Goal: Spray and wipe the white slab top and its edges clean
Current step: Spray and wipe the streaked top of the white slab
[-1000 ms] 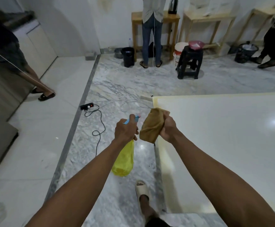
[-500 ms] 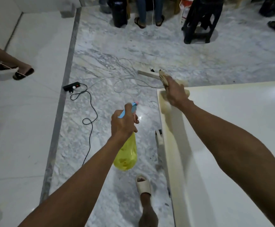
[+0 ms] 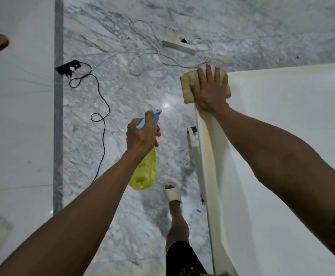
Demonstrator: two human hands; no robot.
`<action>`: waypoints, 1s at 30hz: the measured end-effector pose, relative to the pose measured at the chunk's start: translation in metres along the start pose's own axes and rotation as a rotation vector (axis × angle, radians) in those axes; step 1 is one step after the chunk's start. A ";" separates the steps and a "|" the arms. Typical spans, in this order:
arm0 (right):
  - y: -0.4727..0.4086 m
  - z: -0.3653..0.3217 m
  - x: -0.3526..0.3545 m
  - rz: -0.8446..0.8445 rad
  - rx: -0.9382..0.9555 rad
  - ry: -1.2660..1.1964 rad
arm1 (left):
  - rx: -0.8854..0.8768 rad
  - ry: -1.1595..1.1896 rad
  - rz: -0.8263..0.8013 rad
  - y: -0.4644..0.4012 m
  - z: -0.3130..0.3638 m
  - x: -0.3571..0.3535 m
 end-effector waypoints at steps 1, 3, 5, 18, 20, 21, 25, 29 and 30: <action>0.002 0.001 -0.001 0.026 -0.001 0.002 | 0.009 0.000 0.002 0.000 -0.002 0.000; 0.004 0.002 -0.002 0.047 -0.004 0.008 | 0.021 -0.001 0.001 0.000 -0.005 0.000; 0.008 0.002 0.001 0.071 -0.002 0.011 | 0.028 -0.011 -0.007 0.002 -0.007 -0.001; 0.073 0.007 0.001 0.108 0.062 0.049 | -0.010 0.006 -0.013 0.030 -0.003 0.001; 0.096 0.008 0.001 0.115 0.064 0.054 | -0.012 0.012 -0.019 0.041 -0.007 0.004; 0.109 0.009 0.001 0.118 0.067 0.056 | -0.019 0.014 -0.026 0.048 -0.010 0.006; 0.159 0.011 0.002 0.120 0.057 0.047 | -0.034 0.012 -0.041 0.076 -0.022 0.013; 0.222 0.013 0.004 0.113 0.033 0.066 | -0.039 0.009 -0.069 0.115 -0.039 0.022; 0.239 0.013 0.005 0.118 0.030 0.066 | -0.046 0.005 -0.071 0.126 -0.046 0.026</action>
Point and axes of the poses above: each hand's wrist, its own y-axis away from the middle knuckle, its own x-axis out of the back of the hand, z = x × y, the point moved 6 cm from there along -y, towards the middle knuckle, and after that the axes turned 8 degrees about z, right-handed, at the moved point
